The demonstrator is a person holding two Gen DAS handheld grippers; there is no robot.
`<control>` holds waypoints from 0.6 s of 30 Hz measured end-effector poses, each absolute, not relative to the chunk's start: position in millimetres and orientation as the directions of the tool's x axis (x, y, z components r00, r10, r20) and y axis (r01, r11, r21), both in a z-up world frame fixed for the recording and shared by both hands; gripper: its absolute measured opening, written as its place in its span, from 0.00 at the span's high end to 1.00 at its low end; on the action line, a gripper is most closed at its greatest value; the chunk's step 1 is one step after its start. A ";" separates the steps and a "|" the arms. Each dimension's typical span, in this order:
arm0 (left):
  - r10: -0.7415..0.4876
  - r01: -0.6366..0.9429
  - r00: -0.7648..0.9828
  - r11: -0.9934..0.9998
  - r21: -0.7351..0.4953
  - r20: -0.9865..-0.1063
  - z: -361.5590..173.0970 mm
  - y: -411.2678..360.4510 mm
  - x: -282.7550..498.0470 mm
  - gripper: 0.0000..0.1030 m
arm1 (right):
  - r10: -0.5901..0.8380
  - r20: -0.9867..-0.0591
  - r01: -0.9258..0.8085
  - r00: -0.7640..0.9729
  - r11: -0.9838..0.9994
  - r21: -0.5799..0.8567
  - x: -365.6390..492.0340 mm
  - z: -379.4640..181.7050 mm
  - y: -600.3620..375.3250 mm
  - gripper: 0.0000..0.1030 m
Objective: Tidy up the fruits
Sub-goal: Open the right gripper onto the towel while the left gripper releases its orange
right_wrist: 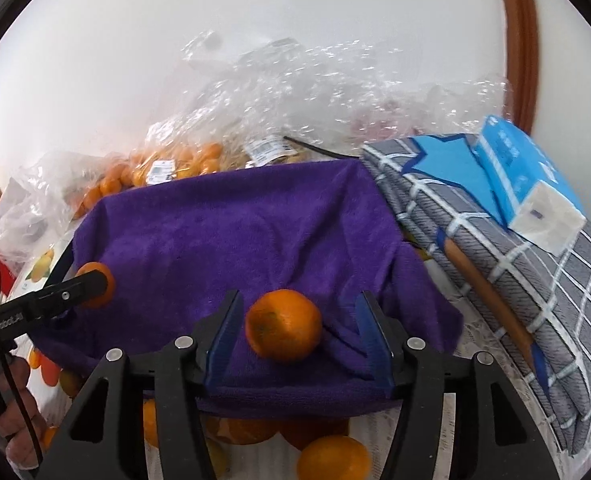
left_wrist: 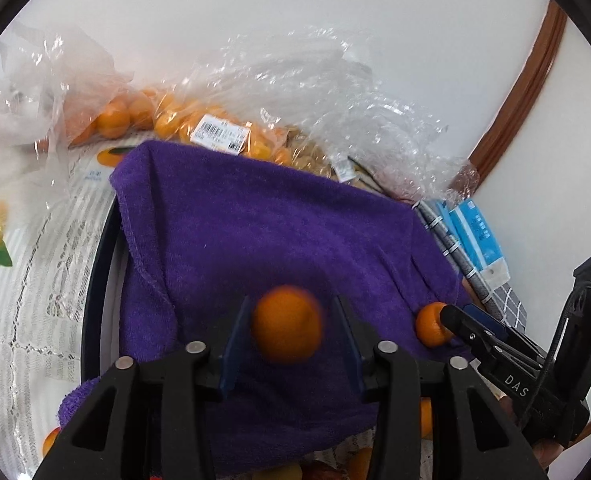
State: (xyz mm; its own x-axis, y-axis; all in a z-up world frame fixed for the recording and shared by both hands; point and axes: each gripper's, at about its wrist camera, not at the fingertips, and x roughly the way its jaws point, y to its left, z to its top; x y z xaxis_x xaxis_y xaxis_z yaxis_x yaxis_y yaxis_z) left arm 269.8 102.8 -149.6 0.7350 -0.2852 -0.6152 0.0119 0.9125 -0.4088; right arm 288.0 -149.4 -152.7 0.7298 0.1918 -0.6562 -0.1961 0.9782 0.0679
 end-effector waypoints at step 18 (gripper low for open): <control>-0.248 0.019 0.813 0.915 -0.402 -0.527 -135.2 106.4 256.2 0.51 | 0.169 -0.584 -0.165 0.794 0.984 0.061 259.5 -129.6 -167.2 0.44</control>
